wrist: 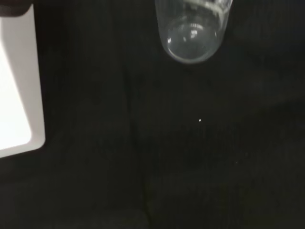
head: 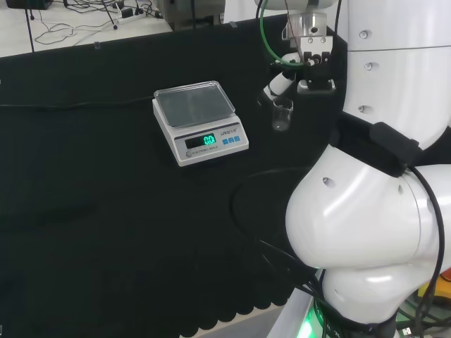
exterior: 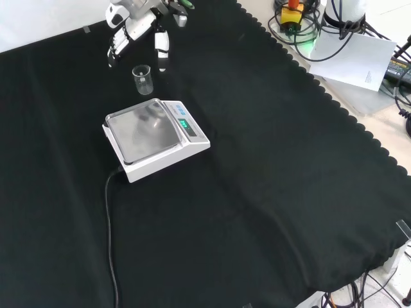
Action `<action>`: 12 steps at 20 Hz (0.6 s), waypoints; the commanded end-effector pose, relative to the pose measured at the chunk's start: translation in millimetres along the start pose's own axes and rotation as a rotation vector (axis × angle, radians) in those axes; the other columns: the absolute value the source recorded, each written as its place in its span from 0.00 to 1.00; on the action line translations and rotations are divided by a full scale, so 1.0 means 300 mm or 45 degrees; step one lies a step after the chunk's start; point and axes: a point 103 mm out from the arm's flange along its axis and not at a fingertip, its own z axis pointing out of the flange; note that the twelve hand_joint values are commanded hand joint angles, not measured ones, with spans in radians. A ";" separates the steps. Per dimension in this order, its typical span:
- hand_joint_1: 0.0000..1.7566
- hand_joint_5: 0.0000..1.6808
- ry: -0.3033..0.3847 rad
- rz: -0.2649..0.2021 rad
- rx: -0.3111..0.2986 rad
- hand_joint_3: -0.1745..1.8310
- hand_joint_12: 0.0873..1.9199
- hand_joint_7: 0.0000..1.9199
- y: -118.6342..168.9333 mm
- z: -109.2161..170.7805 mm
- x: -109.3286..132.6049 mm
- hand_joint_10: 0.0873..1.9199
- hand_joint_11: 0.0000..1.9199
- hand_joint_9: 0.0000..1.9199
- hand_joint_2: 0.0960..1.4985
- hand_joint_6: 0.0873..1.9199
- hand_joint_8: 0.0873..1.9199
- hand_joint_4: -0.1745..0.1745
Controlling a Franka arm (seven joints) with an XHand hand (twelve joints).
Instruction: Pick up the beaker.
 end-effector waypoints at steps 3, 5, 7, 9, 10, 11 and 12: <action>0.31 0.01 0.004 0.006 0.037 0.17 0.61 0.00 0.042 0.053 -0.013 0.14 0.00 0.00 0.48 0.00 0.19 0.66; 0.32 0.02 -0.003 0.007 0.045 0.17 0.61 0.00 0.059 0.067 -0.012 0.17 0.00 0.00 0.48 0.00 0.20 0.65; 0.32 0.03 0.001 0.010 0.063 0.17 0.63 0.00 0.080 0.081 -0.013 0.20 0.00 0.00 0.48 0.00 0.22 0.65; 0.32 0.04 0.007 0.016 0.078 0.16 0.64 0.00 0.099 0.095 -0.017 0.23 0.00 0.00 0.49 0.00 0.24 0.64; 0.32 0.04 0.009 0.018 0.085 0.16 0.65 0.00 0.107 0.102 -0.020 0.24 0.00 0.00 0.49 0.00 0.24 0.64; 0.32 0.05 0.007 0.023 0.088 0.16 0.66 0.00 0.115 0.107 -0.023 0.26 0.00 0.00 0.49 0.00 0.25 0.63; 0.33 0.05 0.007 0.026 0.094 0.16 0.67 0.00 0.122 0.112 -0.025 0.27 0.00 0.00 0.49 0.00 0.25 0.63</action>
